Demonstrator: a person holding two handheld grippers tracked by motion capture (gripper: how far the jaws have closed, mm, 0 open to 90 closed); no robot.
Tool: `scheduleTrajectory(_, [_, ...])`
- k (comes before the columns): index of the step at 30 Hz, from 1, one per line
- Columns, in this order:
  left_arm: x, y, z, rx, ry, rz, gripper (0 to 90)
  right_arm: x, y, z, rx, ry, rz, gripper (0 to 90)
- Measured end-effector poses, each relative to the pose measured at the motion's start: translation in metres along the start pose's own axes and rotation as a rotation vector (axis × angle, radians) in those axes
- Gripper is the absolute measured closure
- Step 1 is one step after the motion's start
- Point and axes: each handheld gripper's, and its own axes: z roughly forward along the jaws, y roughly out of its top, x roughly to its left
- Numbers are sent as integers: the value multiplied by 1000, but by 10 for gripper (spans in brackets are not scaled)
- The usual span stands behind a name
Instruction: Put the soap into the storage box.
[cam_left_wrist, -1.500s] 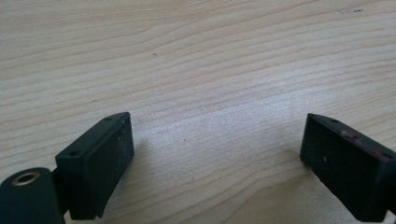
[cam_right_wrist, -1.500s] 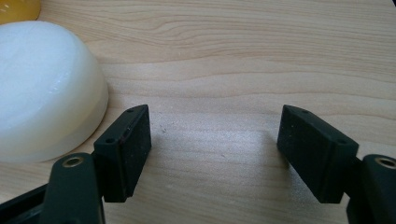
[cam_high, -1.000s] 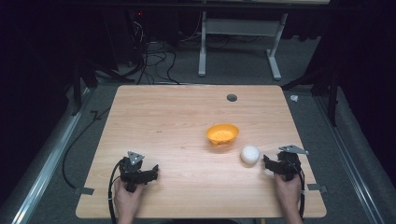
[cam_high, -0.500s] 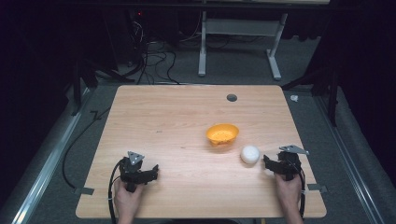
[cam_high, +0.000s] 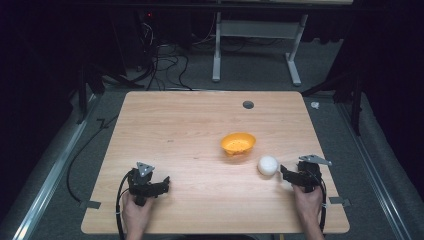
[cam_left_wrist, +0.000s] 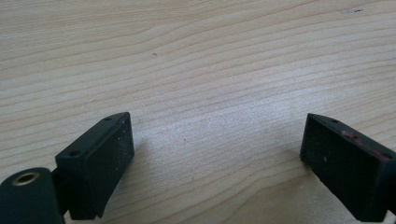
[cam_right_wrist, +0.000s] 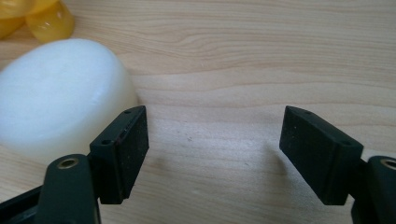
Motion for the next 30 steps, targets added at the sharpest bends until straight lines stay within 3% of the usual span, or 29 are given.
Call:
scheduleTrajectory(21, [0,0,0,0,0,0,100,12,-1,-25,-35,58,-19,253])
scheduleTrajectory(30, [0,0,0,1,-1,0,100,18,-5,-28,-31,77,-25,250])
